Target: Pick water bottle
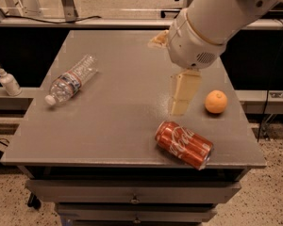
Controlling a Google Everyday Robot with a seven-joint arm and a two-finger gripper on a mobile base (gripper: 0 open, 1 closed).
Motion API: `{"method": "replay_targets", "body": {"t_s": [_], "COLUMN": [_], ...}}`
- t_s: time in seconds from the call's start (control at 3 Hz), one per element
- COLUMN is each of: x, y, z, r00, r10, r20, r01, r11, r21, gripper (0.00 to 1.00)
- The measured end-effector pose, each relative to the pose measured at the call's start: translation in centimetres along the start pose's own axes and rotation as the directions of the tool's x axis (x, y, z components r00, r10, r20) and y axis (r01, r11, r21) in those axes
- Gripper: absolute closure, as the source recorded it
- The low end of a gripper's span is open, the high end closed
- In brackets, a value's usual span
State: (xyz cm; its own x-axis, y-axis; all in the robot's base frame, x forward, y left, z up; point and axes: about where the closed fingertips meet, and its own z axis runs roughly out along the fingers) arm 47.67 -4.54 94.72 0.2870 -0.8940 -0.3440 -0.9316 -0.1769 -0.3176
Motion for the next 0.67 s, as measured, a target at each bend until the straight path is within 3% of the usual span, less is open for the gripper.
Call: {"method": "replay_targets", "body": {"t_s": [0.33, 0.67], "x": [-2.1, -5.1], "y": [-1.6, -4.2], "z": [1.5, 4.7], "r00": [0.998, 0.988], "r10": [-0.069, -0.145], "r20": [0.017, 0.060], "r01": [0.069, 0.146], "r11": [0.9976, 0.9892], "r21": [0.000, -0.012], "gripper": [0.00, 0.00]}}
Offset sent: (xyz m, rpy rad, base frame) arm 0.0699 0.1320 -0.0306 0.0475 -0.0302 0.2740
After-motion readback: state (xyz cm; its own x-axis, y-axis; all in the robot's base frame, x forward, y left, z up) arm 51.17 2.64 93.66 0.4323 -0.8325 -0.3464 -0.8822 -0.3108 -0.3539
